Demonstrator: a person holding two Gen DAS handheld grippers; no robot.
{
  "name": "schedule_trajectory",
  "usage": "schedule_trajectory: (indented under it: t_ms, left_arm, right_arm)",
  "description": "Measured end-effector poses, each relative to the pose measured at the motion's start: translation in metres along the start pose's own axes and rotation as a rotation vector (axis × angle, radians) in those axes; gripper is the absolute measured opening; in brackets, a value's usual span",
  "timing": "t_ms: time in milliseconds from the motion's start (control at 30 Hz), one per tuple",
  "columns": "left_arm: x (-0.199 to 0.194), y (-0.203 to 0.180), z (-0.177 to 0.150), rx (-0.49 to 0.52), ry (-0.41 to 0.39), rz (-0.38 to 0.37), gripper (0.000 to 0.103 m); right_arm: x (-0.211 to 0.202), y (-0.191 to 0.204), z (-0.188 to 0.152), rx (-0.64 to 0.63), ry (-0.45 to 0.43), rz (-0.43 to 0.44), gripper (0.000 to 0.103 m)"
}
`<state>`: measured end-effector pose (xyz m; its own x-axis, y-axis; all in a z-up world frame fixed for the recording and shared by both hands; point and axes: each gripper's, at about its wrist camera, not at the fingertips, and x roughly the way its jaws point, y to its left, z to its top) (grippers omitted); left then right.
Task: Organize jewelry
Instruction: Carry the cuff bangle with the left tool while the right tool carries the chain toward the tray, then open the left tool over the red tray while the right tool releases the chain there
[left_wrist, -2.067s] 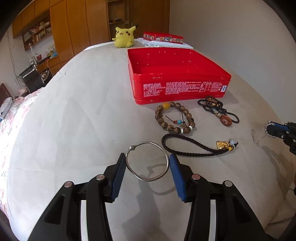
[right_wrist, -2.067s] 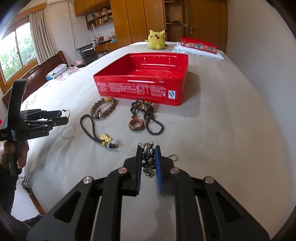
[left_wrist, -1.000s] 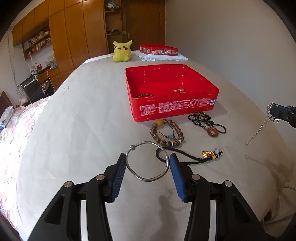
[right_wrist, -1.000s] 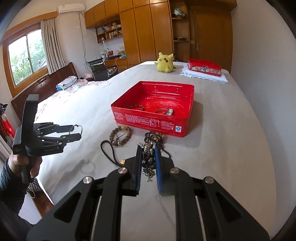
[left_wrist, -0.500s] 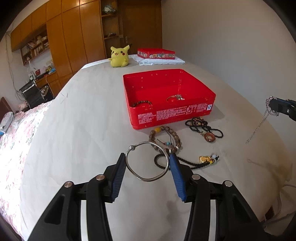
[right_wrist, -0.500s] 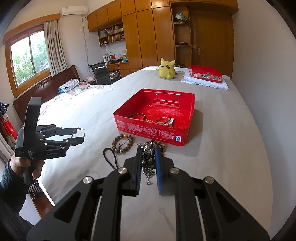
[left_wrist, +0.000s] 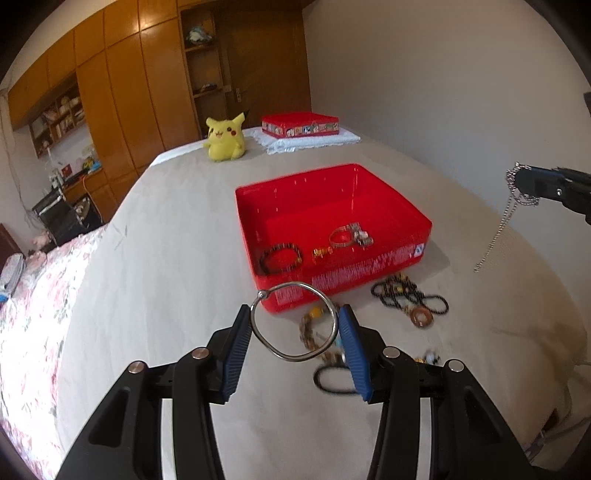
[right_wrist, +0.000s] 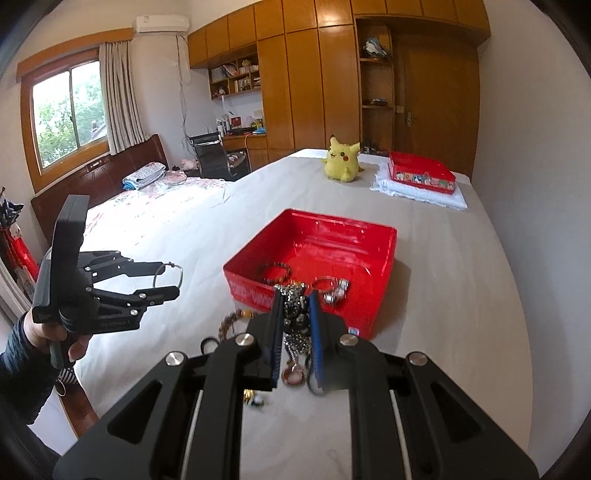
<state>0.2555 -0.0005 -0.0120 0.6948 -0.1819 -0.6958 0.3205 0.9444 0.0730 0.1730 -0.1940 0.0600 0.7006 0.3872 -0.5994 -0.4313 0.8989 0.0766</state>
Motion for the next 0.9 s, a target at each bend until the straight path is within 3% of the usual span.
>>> schedule_trajectory:
  t_ms: [400,900]
  left_arm:
    - [0.040,0.012,0.049,0.016,0.003,-0.016,0.048]
    - [0.090,0.021,0.064,0.003,0.034,-0.036,0.048]
  right_arm:
    - [0.043,-0.013,0.043,-0.007,0.004,0.022,0.012]
    - [0.097,-0.042,0.054,0.019,0.036,0.035,0.012]
